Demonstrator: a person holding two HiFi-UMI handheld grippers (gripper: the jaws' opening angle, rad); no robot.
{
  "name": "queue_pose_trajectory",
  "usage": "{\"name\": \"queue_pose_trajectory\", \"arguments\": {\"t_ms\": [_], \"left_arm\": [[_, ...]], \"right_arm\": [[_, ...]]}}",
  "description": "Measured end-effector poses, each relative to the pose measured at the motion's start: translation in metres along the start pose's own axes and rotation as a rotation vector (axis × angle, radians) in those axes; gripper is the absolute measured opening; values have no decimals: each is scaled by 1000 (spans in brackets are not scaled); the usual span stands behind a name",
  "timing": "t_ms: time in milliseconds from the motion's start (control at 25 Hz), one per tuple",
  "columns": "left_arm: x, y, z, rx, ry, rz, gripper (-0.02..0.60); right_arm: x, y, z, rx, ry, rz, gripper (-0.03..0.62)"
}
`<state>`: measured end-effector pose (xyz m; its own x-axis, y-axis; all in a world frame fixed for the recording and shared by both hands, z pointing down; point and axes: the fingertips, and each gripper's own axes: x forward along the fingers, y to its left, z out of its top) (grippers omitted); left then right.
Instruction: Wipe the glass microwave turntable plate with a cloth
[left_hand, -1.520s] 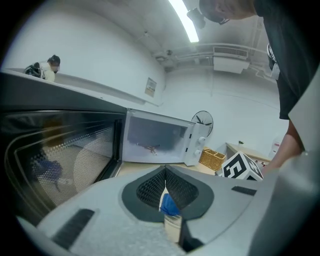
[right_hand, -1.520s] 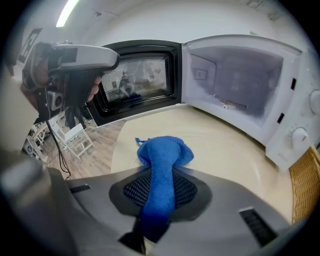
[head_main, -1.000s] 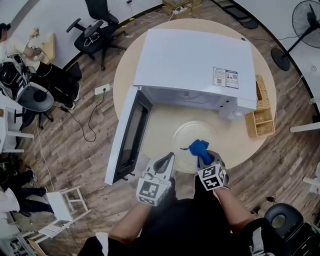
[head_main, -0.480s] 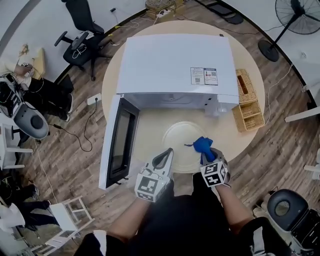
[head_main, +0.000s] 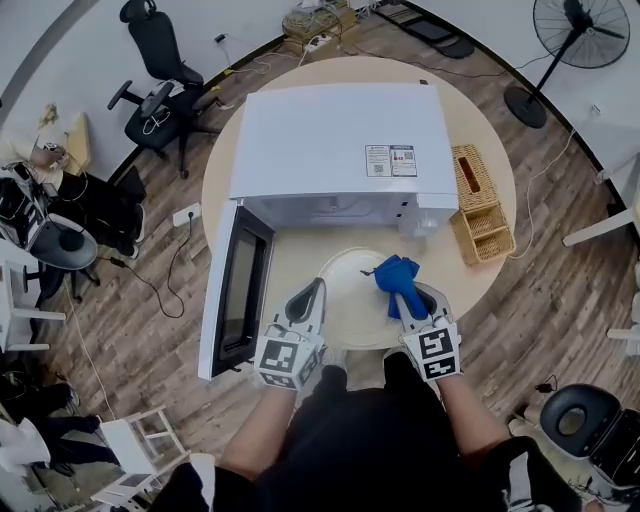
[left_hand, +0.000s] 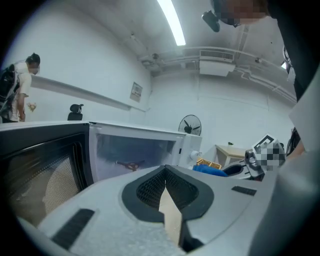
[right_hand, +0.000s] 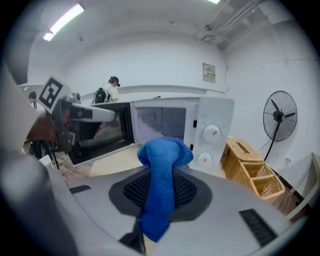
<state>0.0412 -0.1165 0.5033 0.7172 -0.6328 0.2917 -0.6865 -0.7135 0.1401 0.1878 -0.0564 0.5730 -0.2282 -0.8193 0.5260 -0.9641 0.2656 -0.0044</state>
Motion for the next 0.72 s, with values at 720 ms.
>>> {"name": "queue_pose_trajectory", "arguments": {"t_ms": [720], "left_arm": [[-13,-3,86,62,-166,1,6]], "right_arm": [[-80,11,197,-90,-498,2,72]]}}
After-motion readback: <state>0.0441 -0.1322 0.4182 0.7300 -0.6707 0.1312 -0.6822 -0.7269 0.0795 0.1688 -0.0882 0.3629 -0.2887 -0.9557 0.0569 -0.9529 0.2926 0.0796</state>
